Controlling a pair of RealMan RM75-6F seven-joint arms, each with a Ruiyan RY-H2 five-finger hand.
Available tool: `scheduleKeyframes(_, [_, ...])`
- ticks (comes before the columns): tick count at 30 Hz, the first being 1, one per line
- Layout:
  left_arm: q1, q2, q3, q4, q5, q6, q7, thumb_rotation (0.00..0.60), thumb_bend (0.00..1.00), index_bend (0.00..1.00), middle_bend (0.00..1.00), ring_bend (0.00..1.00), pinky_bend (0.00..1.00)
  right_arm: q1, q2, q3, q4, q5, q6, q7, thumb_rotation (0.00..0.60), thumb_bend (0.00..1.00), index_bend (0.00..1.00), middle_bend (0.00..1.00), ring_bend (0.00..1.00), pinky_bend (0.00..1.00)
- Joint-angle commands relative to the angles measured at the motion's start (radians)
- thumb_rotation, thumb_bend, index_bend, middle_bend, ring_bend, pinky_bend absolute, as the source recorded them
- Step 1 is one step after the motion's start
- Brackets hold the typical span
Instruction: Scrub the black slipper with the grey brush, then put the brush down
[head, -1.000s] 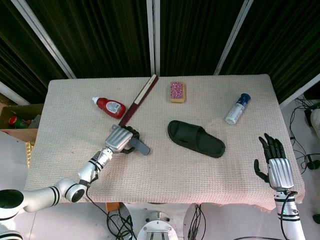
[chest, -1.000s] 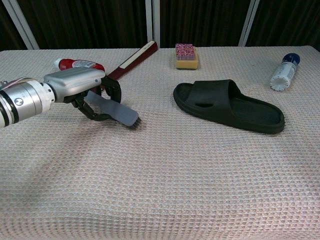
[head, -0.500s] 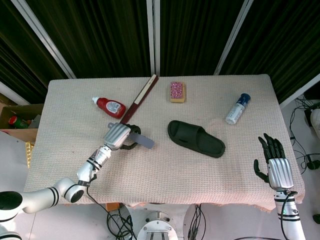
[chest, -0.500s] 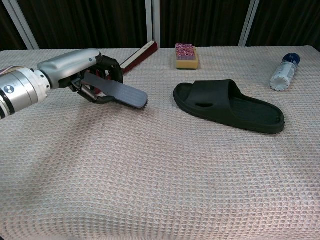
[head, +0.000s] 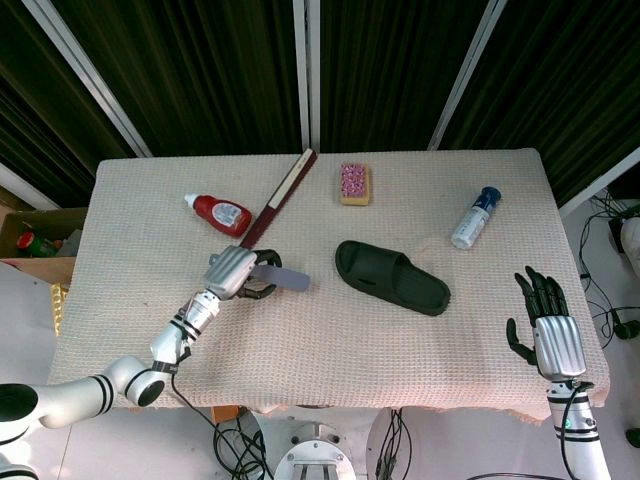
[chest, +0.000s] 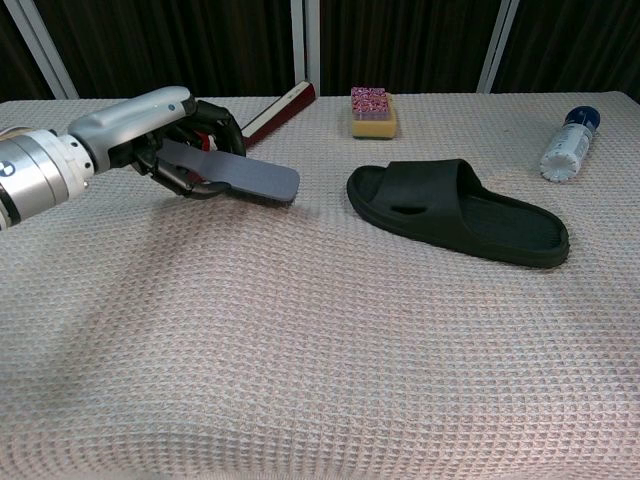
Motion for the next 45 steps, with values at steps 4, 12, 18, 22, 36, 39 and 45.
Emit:
scheduleKeyframes(4, [0.002,0.005,-0.01,-0.016,-0.016,-0.019,-0.09,0.6,0.38,0.91,0.94,1.0,1.0,-0.001,0.0,-0.002,0.0,-0.001,0.0,0.003,0.6,0.52,0.0,0.0,0.0,0.0])
scheduleKeyframes(12, [0.009,0.019,-0.057,-0.048,-0.053,-0.015,-0.23,0.6,0.41,0.94,0.98,1.0,1.0,-0.001,0.0,-0.002,0.005,0.002,-0.004,0.008,0.6,0.52,0.0,0.0,0.0,0.0])
scheduleKeyframes(18, [0.014,0.036,-0.084,-0.09,-0.086,-0.027,-0.279,0.6,0.42,0.95,0.99,1.0,1.0,0.0,-0.005,-0.005,0.011,0.005,-0.013,0.009,0.6,0.52,0.0,0.0,0.0,0.0])
scheduleKeyframes(22, [0.01,0.026,-0.09,-0.098,-0.12,-0.046,-0.245,0.6,0.43,0.95,0.99,1.0,1.0,0.005,-0.007,-0.01,0.014,0.002,-0.025,0.005,0.6,0.52,0.0,0.0,0.0,0.0])
scheduleKeyframes(36, [-0.053,-0.06,-0.17,-0.133,-0.287,-0.113,-0.084,0.6,0.44,0.94,0.98,1.0,1.0,0.16,0.041,-0.035,-0.156,0.1,-0.403,-0.323,0.6,0.51,0.0,0.0,0.0,0.0])
scheduleKeyframes(39, [-0.071,-0.081,-0.183,-0.146,-0.326,-0.114,-0.012,0.6,0.44,0.94,0.98,1.0,1.0,0.196,0.032,-0.026,-0.183,0.153,-0.481,-0.395,0.6,0.51,0.0,0.0,0.0,0.0])
scheduleKeyframes(45, [-0.135,-0.123,-0.216,-0.128,-0.417,-0.146,0.135,0.6,0.44,0.93,0.98,1.0,1.0,0.239,0.015,-0.012,-0.207,0.227,-0.556,-0.459,0.6,0.51,0.0,0.0,0.0,0.0])
